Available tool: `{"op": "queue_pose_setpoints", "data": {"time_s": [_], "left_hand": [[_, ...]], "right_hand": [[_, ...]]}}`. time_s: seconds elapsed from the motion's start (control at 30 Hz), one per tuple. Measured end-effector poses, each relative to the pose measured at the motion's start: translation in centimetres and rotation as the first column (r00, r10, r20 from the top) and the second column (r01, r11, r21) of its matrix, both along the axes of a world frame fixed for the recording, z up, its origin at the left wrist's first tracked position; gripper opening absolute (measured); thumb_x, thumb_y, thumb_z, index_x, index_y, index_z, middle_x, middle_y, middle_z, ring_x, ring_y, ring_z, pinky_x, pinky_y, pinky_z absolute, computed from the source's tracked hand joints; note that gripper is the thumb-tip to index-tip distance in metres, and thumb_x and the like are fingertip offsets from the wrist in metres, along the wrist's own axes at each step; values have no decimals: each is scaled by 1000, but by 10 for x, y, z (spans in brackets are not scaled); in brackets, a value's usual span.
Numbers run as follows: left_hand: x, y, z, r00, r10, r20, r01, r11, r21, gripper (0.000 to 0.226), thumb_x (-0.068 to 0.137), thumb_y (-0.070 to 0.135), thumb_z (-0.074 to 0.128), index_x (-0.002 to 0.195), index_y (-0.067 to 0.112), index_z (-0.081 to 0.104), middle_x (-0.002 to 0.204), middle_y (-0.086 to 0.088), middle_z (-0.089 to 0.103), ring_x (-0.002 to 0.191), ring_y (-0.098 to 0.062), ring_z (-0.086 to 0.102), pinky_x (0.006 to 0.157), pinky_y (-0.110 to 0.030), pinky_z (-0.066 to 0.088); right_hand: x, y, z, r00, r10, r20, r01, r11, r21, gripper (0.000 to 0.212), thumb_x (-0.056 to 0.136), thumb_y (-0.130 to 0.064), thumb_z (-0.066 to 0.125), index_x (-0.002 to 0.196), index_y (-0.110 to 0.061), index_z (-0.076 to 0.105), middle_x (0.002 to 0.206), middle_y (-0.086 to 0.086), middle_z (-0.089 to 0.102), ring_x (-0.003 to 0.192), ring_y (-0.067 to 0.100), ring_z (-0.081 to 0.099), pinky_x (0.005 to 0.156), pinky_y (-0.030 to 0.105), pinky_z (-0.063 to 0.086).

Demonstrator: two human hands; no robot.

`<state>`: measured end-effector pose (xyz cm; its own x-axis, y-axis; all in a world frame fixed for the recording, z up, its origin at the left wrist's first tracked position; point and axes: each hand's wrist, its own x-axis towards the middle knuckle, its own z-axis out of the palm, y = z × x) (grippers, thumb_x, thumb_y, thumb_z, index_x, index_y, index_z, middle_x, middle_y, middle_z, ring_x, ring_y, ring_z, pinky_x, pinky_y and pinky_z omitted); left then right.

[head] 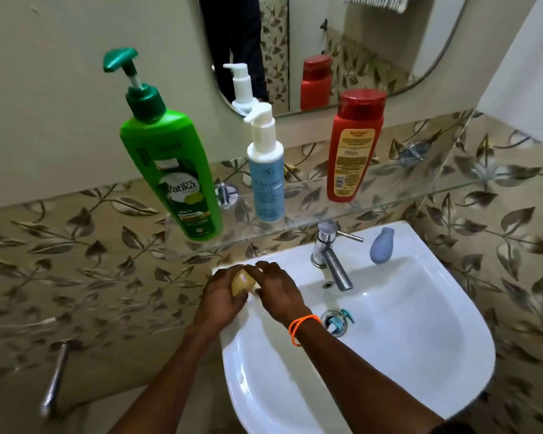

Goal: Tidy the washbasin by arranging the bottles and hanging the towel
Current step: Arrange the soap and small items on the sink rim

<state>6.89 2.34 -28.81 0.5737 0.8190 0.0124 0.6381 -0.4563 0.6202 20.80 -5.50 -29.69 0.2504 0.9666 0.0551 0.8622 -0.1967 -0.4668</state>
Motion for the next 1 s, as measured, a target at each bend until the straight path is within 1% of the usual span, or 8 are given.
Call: {"op": "queue_pose_setpoints", "data": {"time_s": [0.1,0.17,0.3,0.4,0.5,0.73,0.87,1.0], "left_hand": [[16,-12,10,965,194,180,-162,971,-174,53,72,7,88,123,15,74,105,-11,79,72,-9,75,72,-21,60],[25,-18,12,921,276,275,-200,940,-275,50,72,12,90,119,20,75,96,-3,80,60,2,69,66,-21,60],[31,-17,11,914,291,282,-201,930,-307,58,69,33,96,122,27,73,107,7,75,86,-10,73,80,-34,63],[33,-13,5,924,280,262,-205,938,-280,50,72,33,93,117,22,74,107,1,77,87,-21,74,81,-46,63],[34,-15,-3,918,291,269,-224,941,-254,42,75,31,91,112,21,75,101,-1,77,84,-20,73,78,-45,63],[36,-32,-6,858,436,271,-391,897,-205,86,72,27,95,144,9,53,126,-14,61,101,-29,68,89,-40,57],[47,-74,7,828,412,381,-433,901,-34,70,83,26,83,145,17,51,132,-10,49,114,-30,62,92,-50,58],[89,-116,21,895,18,447,-93,985,146,51,90,21,72,138,21,58,125,2,51,107,-14,59,83,-37,60]], "right_hand": [[6,5,3,998,-16,-55,17,999,30,60,84,-12,64,141,-25,50,134,6,58,116,31,53,94,40,49],[11,6,7,983,-53,-175,64,996,57,55,81,-8,62,135,-21,57,127,8,66,113,32,58,92,41,52],[27,10,15,831,-154,-534,166,986,-26,45,78,-3,64,121,-16,68,113,12,75,102,25,69,88,37,58],[36,17,20,849,-118,-516,92,993,-76,44,82,2,60,123,-15,68,119,12,73,103,21,67,83,23,48],[39,22,18,863,-80,-498,26,993,-114,48,84,6,56,127,-13,66,125,13,70,102,21,63,84,22,44],[42,9,18,821,-129,-555,119,991,-55,61,85,8,67,141,-10,52,135,15,60,94,16,53,86,24,49],[56,-26,41,812,-111,-572,293,927,236,40,87,-5,68,126,-16,66,121,3,71,83,16,70,80,19,52],[117,-79,64,860,-352,-370,508,662,551,25,85,-5,57,101,-18,71,99,0,73,90,16,67,79,24,52]]}}
